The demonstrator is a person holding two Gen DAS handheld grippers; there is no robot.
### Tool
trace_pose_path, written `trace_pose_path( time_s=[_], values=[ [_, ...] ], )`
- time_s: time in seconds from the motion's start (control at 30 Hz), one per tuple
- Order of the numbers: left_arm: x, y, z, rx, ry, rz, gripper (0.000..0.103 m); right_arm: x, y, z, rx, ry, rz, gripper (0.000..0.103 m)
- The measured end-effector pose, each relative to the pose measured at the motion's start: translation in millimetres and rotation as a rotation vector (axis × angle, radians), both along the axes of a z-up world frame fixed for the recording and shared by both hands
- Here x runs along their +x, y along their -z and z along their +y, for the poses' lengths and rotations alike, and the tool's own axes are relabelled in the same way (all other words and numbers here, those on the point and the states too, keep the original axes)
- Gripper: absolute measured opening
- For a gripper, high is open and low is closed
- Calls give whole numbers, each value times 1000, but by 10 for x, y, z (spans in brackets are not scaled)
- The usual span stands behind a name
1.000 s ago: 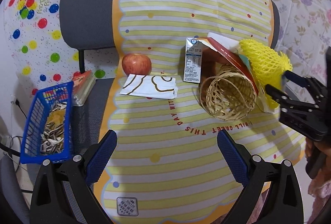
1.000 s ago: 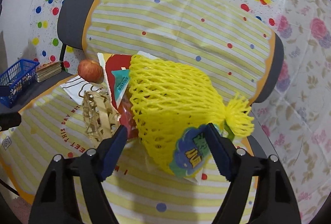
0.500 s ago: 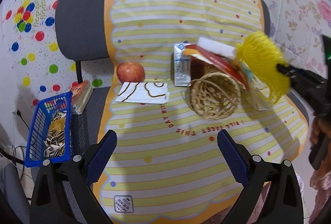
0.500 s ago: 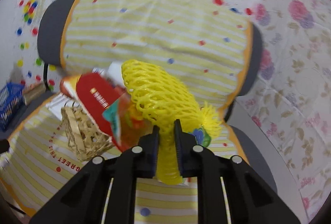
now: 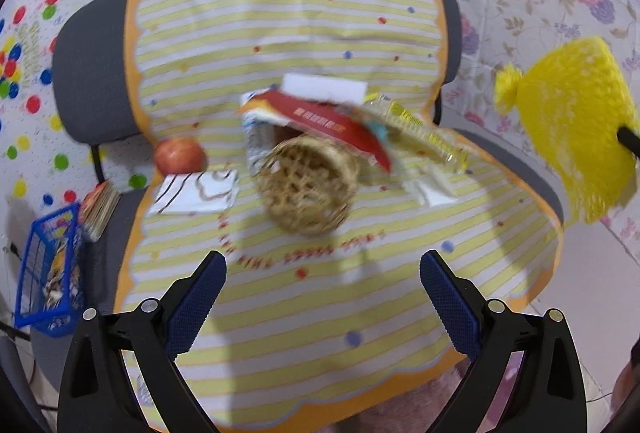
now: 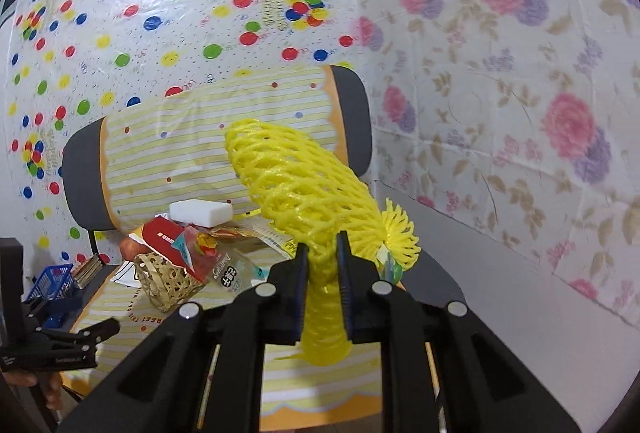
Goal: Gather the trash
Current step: 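Grasp the white paper napkin with the left tool while the right tool lifts the net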
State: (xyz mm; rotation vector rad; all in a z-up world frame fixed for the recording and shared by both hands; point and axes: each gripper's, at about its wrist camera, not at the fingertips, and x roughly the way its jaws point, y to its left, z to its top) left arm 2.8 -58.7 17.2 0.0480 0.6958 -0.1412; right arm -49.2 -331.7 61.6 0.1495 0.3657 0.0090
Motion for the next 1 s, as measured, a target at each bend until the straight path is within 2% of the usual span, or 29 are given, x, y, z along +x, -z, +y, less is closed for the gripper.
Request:
trace_pose_path(
  time_s=[0.17, 0.3, 0.33, 0.37, 0.4, 0.5, 0.57, 0.7, 0.9, 1.0],
  values=[
    [165, -78, -299, -5, 48, -35, 92, -4, 174, -154, 20, 27, 23, 14],
    [308, 30, -718, 10, 129, -18, 91, -2, 289, -291, 45, 44, 35, 14],
    [350, 76, -826, 10, 147, -12, 88, -5, 313, -320, 48, 46, 37, 14],
    [387, 116, -889, 8, 156, -4, 72, -4, 334, -336, 48, 48, 40, 14],
    [440, 166, -958, 2, 164, 12, 65, -6, 359, -353, 45, 52, 44, 14],
    [668, 333, -1107, -41, 160, 74, 62, -10, 415, -396, 42, 53, 52, 14],
    [777, 405, -1183, -62, 157, 99, 53, -2, 453, -428, 44, 50, 57, 14],
    [912, 488, -1358, -43, 153, 105, 53, 21, 517, -478, 55, 45, 64, 14],
    [1205, 618, -1492, -41, 124, 160, 53, 73, 549, -507, 68, 37, 67, 14],
    [1342, 672, -1526, -38, 107, 185, 47, 81, 558, -510, 67, 38, 71, 14]
  ],
)
